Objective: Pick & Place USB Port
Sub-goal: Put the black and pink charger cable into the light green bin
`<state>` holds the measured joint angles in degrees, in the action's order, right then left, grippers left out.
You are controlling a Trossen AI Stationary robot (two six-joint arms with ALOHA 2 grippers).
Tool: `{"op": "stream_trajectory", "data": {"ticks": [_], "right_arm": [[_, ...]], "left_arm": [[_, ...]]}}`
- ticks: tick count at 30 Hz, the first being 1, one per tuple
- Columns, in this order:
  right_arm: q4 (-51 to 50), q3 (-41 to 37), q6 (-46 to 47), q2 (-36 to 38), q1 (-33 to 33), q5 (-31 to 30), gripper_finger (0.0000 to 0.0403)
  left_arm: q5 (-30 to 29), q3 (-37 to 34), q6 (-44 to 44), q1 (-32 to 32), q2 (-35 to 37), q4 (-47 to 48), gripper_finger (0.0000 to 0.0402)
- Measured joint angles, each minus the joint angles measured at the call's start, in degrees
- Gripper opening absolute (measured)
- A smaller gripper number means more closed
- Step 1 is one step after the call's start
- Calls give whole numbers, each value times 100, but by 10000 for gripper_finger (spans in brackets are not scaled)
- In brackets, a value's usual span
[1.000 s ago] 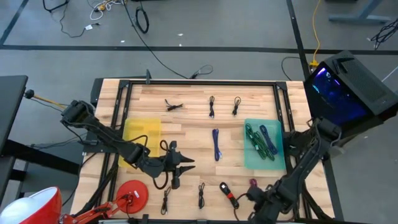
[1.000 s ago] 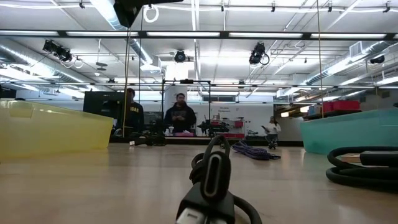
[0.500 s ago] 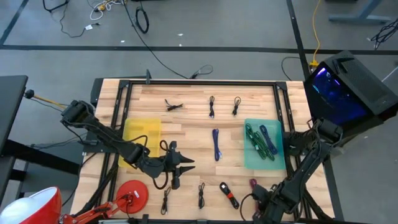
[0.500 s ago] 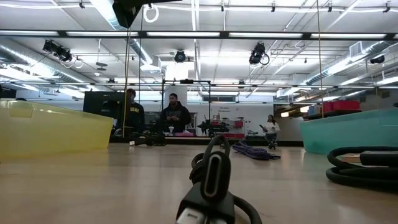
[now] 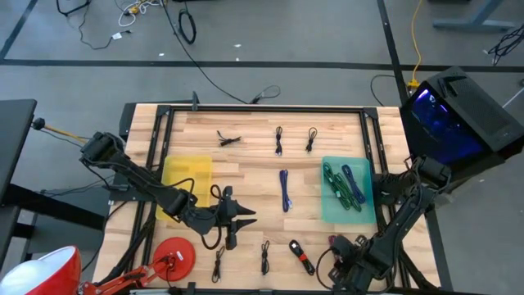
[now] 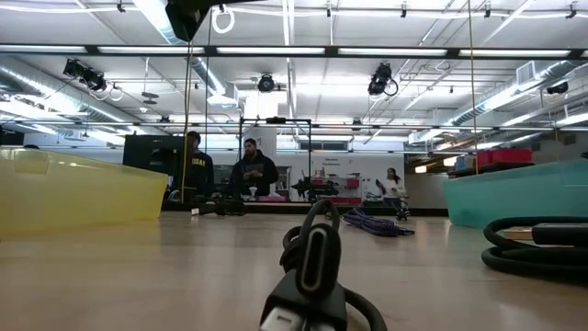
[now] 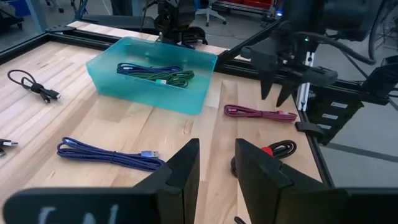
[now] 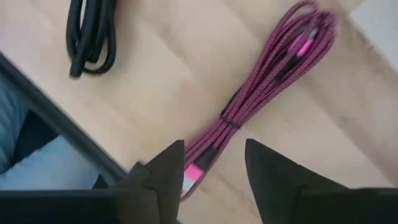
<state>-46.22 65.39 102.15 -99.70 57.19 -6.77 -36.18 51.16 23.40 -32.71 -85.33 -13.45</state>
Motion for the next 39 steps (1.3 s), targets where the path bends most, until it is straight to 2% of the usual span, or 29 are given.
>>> {"op": "stream_trajectory", "data": {"ticks": [6,15,23,26,30,31,36,39], "right_arm": [[123,-55,46,-65,2,-331,176],[840,-668,325,-152,10,18,176],[1419,-1118,460,-107,22,-17,170],[1422,-1198,588,-107,19,73,136],[1411,-1213,428,-107,22,77,32],[1438,-1215,319,-107,22,81,20],[1807,-1225,152,-18,17,98,9],[1922,-1088,-28,85,19,-108,6]], "left_arm": [[2,0,2,-33,-1,0,107],[2,0,4,-57,-1,0,107],[1,0,4,-55,-1,0,107],[1,0,4,-57,-1,0,107],[2,0,4,-57,-1,0,107],[2,0,4,-57,-1,0,107],[2,0,4,-57,-1,2,107],[1,0,4,-55,-1,4,107]]}}
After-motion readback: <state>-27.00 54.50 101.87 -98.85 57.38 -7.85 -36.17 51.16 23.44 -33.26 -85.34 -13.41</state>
